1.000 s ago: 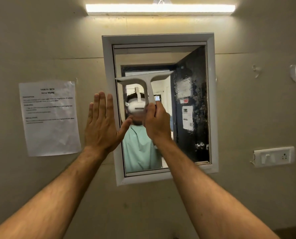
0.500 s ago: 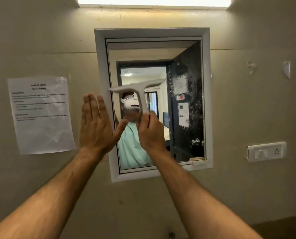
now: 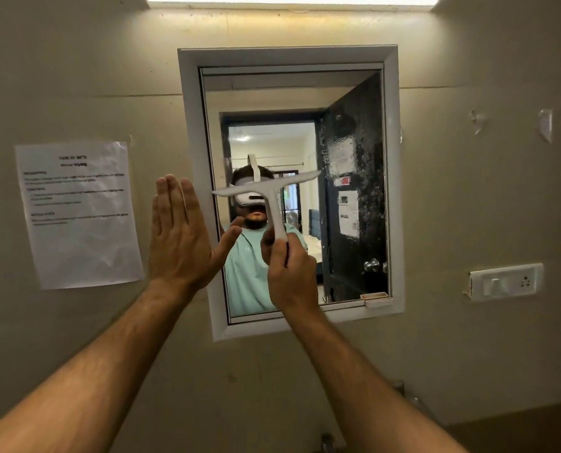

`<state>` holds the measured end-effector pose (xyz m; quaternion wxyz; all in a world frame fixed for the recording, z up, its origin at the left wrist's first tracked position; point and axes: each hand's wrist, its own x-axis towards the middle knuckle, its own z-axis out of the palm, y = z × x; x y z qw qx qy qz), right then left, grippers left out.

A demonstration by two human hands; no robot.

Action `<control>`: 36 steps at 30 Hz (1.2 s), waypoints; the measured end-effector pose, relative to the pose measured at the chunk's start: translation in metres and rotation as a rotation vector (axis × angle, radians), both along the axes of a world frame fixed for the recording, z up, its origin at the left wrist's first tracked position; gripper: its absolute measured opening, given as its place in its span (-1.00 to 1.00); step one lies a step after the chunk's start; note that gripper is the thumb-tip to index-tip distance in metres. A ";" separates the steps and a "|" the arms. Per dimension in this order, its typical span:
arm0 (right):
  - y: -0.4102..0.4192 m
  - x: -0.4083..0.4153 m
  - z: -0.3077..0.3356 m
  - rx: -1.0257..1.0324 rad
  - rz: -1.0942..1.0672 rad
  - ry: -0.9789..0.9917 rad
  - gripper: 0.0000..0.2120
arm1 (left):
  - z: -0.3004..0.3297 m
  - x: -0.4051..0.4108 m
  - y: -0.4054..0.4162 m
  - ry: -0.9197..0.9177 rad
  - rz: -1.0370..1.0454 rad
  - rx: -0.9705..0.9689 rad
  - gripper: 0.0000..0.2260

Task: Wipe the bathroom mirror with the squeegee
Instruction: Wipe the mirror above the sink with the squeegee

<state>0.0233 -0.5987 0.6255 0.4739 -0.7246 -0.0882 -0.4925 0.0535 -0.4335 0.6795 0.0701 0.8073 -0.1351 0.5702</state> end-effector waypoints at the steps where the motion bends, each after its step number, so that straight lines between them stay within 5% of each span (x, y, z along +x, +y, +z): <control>1: 0.000 -0.002 0.011 -0.006 0.010 -0.027 -0.71 | 0.001 0.001 0.000 -0.002 0.001 0.001 -0.02; 7: 0.006 -0.005 0.069 0.070 0.073 -0.028 -0.67 | -0.004 0.004 -0.006 -0.009 -0.034 0.020 -0.04; 16: -0.001 -0.001 -0.033 0.059 0.035 0.033 -0.69 | -0.017 0.005 0.004 -0.021 -0.041 0.036 -0.08; 25: 0.001 0.001 0.021 0.060 -0.025 0.019 -0.60 | -0.017 0.002 -0.002 -0.014 -0.042 0.028 -0.08; 32: -0.011 -0.006 -0.061 -0.033 0.053 0.080 -0.66 | -0.020 0.000 0.006 -0.005 -0.045 0.041 -0.06; 36: -0.010 -0.012 -0.056 -0.014 0.049 0.055 -0.65 | -0.019 -0.004 0.006 0.024 -0.033 0.038 -0.06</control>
